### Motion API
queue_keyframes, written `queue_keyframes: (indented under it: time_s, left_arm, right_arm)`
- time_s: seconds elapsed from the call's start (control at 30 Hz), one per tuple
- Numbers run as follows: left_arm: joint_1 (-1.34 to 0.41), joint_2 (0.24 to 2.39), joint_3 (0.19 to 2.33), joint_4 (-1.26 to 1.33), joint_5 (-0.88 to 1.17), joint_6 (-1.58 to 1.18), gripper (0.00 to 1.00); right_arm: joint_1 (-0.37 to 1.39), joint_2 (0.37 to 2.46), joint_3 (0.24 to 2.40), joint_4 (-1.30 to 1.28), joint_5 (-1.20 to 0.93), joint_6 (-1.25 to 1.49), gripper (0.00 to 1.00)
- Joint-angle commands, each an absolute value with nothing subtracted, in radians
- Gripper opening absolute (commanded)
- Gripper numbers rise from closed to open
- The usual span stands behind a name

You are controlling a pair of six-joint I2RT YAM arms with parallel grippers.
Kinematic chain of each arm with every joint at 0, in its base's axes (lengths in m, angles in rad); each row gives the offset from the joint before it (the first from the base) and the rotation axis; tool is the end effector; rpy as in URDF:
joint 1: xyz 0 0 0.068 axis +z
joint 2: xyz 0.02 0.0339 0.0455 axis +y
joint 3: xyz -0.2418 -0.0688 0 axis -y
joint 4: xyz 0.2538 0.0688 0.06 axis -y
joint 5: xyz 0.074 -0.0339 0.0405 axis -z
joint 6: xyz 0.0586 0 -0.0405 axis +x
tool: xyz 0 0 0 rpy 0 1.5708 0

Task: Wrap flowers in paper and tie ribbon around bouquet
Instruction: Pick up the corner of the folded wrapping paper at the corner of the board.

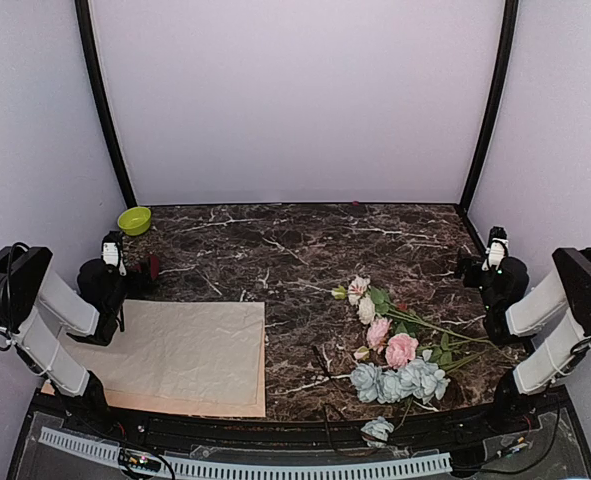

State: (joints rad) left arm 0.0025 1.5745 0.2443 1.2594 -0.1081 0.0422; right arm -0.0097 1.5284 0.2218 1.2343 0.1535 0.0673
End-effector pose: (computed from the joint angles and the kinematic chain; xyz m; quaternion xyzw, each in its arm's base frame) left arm 0.2716 0.0070 0.1137 -0.0223 0.7312 0.0547 0.6796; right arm 0.2654 -0.0115 0.1162 0.0803 0.7275 -0.0366 0.6804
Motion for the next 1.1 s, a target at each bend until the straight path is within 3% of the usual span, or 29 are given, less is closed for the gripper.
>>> queue_keyframes:
  time_s: [0.0, 0.17, 0.33, 0.53, 0.67, 0.7, 0.8, 0.93, 1.07]
  left_arm:
    - [0.000, 1.571, 0.255, 1.288, -0.099, 0.055, 0.99]
    - [0.001, 1.551, 0.258, 1.282, -0.111, 0.055, 0.99]
    - [0.000, 1.378, 0.423, 0.846, -0.328, -0.030, 0.99]
    - [-0.108, 1.189, 0.589, 0.600, -0.317, -0.092, 0.95]
    - [-0.233, 1.144, 0.832, 0.223, -0.298, -0.093, 0.85]
    - [-0.260, 1.142, 0.890, 0.130, -0.265, -0.104, 0.82]
    - [-0.363, 1.151, 1.030, -0.092, -0.182, -0.066, 0.75]
    - [-0.485, 1.206, 1.139, -0.319, -0.157, 0.030, 0.75]
    - [-0.495, 1.262, 1.145, -0.390, -0.177, 0.051, 0.74]
  right_arm:
    - [-0.015, 1.531, 0.230, 1.274, 0.152, 0.062, 1.00]
    - [-0.014, 1.531, 0.230, 1.273, 0.152, 0.062, 1.00]
    - [-0.017, 1.518, 0.243, 1.249, 0.130, 0.060, 1.00]
    - [-0.017, 1.386, 0.543, 0.641, 0.064, 0.137, 1.00]
    - [0.009, 1.437, 0.815, 0.212, -0.222, 0.225, 0.79]
    - [0.045, 1.455, 0.874, 0.143, -0.238, 0.228, 0.74]
    - [0.252, 1.512, 1.029, -0.060, -0.199, 0.195, 0.69]
    - [0.516, 1.625, 1.251, -0.284, -0.192, 0.216, 0.64]
    - [0.722, 1.779, 1.428, -0.374, -0.251, 0.291, 0.63]
